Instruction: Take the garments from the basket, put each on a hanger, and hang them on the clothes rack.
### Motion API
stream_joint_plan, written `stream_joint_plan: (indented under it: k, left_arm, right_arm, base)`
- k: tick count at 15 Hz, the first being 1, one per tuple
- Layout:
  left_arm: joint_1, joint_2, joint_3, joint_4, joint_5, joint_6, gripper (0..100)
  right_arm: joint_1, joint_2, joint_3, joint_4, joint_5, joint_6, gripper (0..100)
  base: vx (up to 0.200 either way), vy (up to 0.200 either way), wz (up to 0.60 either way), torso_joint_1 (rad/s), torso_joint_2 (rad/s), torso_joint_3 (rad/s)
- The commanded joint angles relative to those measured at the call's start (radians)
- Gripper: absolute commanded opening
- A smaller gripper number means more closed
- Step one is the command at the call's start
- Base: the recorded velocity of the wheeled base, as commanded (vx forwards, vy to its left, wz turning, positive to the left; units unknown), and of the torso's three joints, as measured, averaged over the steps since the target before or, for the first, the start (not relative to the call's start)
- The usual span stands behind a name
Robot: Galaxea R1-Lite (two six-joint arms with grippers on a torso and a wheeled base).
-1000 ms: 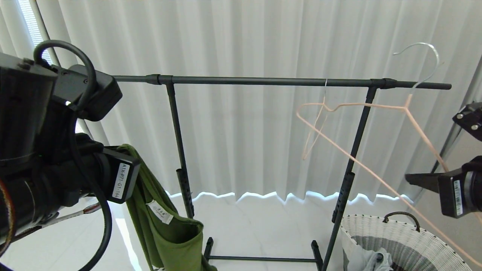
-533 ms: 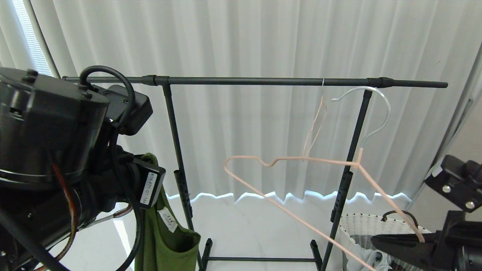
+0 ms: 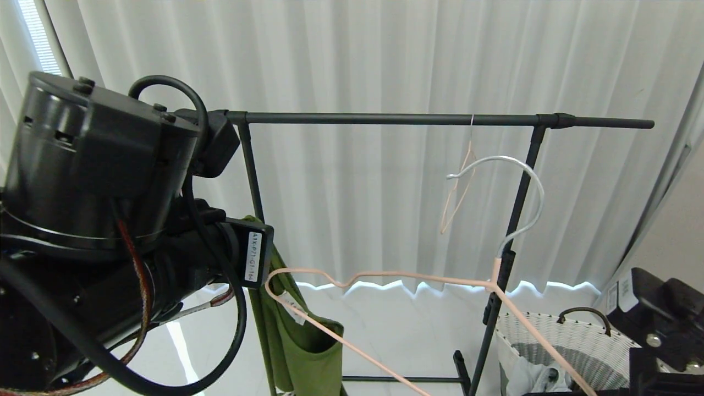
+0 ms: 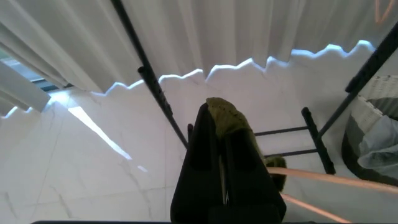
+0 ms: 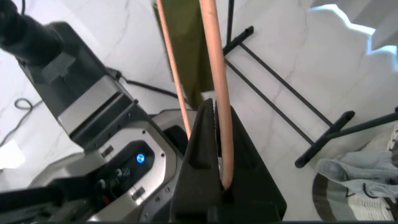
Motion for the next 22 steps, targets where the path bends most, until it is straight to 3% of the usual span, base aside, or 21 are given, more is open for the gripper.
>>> stream_joint_plan:
  k: [1, 15, 22]
  left_arm:
    - [-0.010, 0.007, -0.006, 0.001, 0.001, -0.001, 0]
    - [0.010, 0.029, -0.009, 0.001, 0.004, -0.001, 0]
    - [-0.025, 0.007, -0.009, 0.001, 0.001, -0.009, 0]
  right_arm:
    - [-0.006, 0.036, 0.000, -0.009, -0.001, 0.003, 0]
    - [-0.049, 0.079, -0.001, -0.103, 0.002, 0.001, 0]
    - [-0.051, 0.211, -0.003, -0.262, -0.001, 0.000, 0]
  base:
    - [0.000, 0.000, 0.00, 0.000, 0.00, 0.000]
    - [0.000, 0.000, 0.00, 0.000, 0.00, 0.000]
    - [0.000, 0.000, 0.00, 0.000, 0.00, 0.000]
